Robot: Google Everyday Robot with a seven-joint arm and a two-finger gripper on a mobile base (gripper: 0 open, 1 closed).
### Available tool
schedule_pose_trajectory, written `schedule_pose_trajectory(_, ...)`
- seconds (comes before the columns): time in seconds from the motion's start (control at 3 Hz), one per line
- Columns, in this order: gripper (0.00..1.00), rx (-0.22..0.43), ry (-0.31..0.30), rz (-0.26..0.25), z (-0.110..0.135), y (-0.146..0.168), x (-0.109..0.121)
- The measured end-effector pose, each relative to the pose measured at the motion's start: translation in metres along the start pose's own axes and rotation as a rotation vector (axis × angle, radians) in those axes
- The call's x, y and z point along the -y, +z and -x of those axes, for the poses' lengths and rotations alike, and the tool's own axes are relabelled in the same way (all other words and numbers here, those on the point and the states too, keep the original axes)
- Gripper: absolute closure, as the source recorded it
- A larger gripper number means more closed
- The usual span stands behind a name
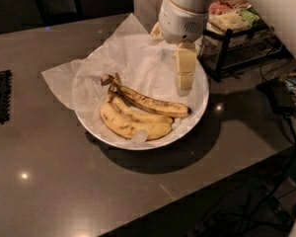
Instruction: Pick banana from white bowl
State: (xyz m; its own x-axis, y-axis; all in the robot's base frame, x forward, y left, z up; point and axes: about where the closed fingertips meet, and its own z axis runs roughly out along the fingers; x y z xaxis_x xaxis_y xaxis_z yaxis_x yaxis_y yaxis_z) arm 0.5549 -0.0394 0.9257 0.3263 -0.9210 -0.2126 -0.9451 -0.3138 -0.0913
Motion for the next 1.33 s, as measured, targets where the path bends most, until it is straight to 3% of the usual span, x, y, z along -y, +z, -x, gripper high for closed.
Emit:
schedule_pose_trajectory(0.33, 0.00, -0.025, -0.041, 0.010, 0.016, 0.007, 0.006)
schedule_pose_trajectory(0.67, 0.00, -0.012, -0.041, -0.027, 0.019, 0.008, 0.015)
schedule_pose_trajectory(1.33, 0.00, 0.051, -0.161, -0.052, 0.053, 0.011, 0.017)
